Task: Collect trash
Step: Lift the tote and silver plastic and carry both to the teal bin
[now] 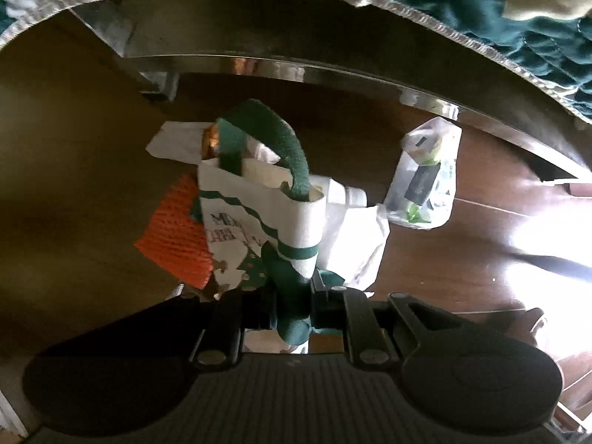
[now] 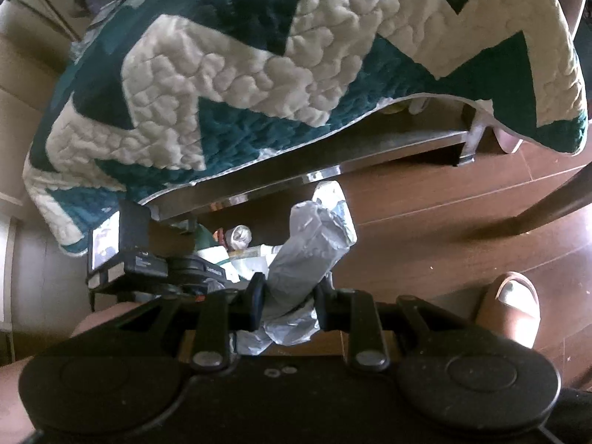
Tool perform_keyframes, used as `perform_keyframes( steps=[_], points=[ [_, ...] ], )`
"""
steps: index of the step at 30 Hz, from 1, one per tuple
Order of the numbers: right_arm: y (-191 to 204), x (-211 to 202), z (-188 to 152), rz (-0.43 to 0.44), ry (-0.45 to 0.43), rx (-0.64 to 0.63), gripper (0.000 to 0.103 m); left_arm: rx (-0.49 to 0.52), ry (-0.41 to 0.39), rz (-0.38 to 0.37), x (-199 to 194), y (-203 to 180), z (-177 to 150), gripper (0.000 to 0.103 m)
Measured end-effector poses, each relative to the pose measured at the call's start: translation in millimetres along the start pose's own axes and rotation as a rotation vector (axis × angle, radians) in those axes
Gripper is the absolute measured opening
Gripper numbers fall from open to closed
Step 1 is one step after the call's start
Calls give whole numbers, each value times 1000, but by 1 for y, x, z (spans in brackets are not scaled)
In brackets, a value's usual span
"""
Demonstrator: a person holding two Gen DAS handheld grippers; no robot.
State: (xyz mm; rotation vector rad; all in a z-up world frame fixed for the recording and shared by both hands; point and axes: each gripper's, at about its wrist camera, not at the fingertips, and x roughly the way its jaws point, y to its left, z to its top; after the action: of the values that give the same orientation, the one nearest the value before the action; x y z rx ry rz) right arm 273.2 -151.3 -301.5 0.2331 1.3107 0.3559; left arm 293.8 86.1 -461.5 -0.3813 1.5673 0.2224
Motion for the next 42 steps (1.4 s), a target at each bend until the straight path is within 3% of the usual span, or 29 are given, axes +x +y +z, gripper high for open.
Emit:
perform_keyframes(
  steps=[3,8,18,28,36,42],
  points=[
    [0,3,6,-4,7,10,26,19,-1,-1,-10,-3,-4,14],
    [9,0,7,-35,-33,-39,26,10,-48,-64,-53,-4,-18,14],
    [26,-59,-7,-32,-130,-102,26,124,-232,-178,-192,-18,-77,14],
    [38,-196,-31,-31,-306,-213,26,225,-459,-284,-326,-47,-129,14],
    [27,-318,-35,-85,-487,-300,26,351,-620,-381,-425,-101,-170,14],
    [7,-405,-39,-92,-601,-296,26,466,-728,-442,-495,-152,-194,14]
  ],
)
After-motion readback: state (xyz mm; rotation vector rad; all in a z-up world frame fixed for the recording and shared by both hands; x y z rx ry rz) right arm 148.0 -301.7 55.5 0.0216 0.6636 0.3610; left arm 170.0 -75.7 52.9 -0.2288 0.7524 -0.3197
